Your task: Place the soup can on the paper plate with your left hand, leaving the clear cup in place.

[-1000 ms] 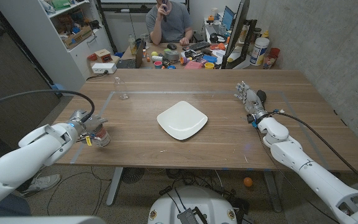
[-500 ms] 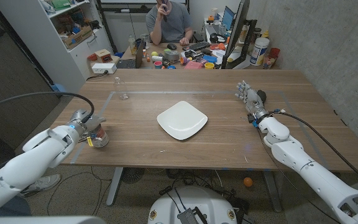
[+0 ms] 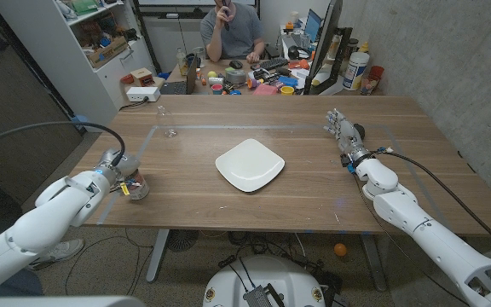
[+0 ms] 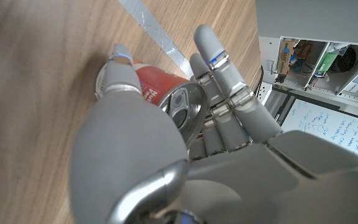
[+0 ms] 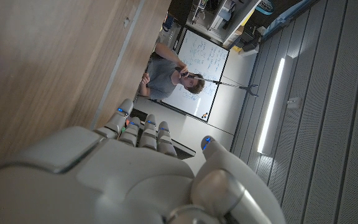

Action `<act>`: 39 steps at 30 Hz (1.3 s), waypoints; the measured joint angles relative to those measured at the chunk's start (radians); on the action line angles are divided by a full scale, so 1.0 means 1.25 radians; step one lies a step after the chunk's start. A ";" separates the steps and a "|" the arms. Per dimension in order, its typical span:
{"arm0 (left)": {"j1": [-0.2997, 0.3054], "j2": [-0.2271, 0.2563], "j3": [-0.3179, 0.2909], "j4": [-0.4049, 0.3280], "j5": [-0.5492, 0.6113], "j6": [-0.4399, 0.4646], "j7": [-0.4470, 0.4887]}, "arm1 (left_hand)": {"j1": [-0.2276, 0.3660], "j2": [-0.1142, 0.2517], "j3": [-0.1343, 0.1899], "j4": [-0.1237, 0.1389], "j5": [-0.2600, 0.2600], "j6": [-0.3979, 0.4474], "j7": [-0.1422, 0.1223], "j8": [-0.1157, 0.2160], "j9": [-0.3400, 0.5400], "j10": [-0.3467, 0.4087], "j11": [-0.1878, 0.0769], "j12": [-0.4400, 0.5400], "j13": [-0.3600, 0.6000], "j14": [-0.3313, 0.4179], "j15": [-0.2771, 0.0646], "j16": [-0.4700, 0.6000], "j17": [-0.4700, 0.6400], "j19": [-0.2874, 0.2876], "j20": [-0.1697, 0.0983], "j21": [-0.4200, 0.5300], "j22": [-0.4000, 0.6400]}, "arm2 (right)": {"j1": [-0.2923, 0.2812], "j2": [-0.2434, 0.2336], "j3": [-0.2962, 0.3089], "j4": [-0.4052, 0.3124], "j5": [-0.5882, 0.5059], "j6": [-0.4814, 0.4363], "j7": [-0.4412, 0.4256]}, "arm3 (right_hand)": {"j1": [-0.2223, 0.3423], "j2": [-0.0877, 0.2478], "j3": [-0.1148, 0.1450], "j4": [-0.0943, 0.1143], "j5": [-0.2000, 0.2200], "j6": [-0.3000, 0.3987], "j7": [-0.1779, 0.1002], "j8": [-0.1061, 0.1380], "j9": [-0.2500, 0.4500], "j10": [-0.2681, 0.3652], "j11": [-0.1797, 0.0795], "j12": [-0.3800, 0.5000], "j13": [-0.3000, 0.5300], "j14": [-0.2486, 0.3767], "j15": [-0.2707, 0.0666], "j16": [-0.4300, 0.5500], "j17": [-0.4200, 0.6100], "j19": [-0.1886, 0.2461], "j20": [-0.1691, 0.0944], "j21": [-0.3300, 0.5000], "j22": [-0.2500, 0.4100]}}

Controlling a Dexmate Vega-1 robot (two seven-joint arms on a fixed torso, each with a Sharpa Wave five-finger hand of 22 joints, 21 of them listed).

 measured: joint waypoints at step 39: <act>0.021 0.011 -0.069 0.034 -0.596 -0.009 0.218 | 0.029 -0.044 0.094 0.008 -0.094 0.088 0.046 -0.046 0.063 0.117 0.124 0.030 0.041 0.143 0.049 0.116 0.057 0.123 -0.005 0.087 0.004 | -0.002 -0.010 -0.002 -0.007 -0.014 -0.002 -0.008 | 0.000 0.000 0.002 0.002 0.000 0.000 0.000 0.000 0.000 0.000 0.000 0.000 0.000 0.003 0.003 0.000 0.000 0.000 0.000 -0.009 0.000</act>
